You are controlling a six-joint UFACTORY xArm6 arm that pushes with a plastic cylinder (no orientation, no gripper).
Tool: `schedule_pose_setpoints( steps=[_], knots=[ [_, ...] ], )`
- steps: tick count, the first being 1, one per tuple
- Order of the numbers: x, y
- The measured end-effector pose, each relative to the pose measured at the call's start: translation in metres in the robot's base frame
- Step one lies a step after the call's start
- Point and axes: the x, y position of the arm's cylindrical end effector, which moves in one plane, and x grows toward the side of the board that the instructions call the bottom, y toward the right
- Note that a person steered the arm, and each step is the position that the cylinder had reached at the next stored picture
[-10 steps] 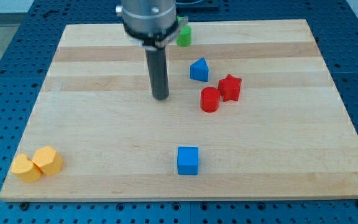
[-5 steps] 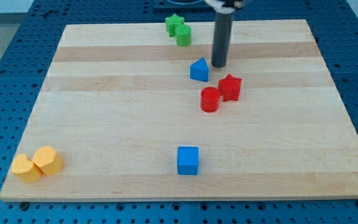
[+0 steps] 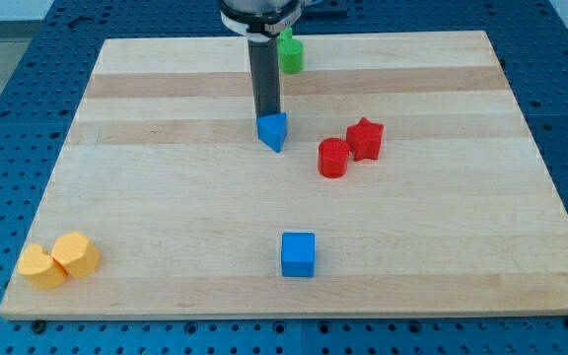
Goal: Slide blue triangle to the blue cube
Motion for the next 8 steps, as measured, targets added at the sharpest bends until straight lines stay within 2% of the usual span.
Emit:
schedule_pose_setpoints(
  steps=[2, 4, 8],
  knots=[
    [0.055, 0.01],
    [0.115, 0.045],
    [0.139, 0.049]
  ],
)
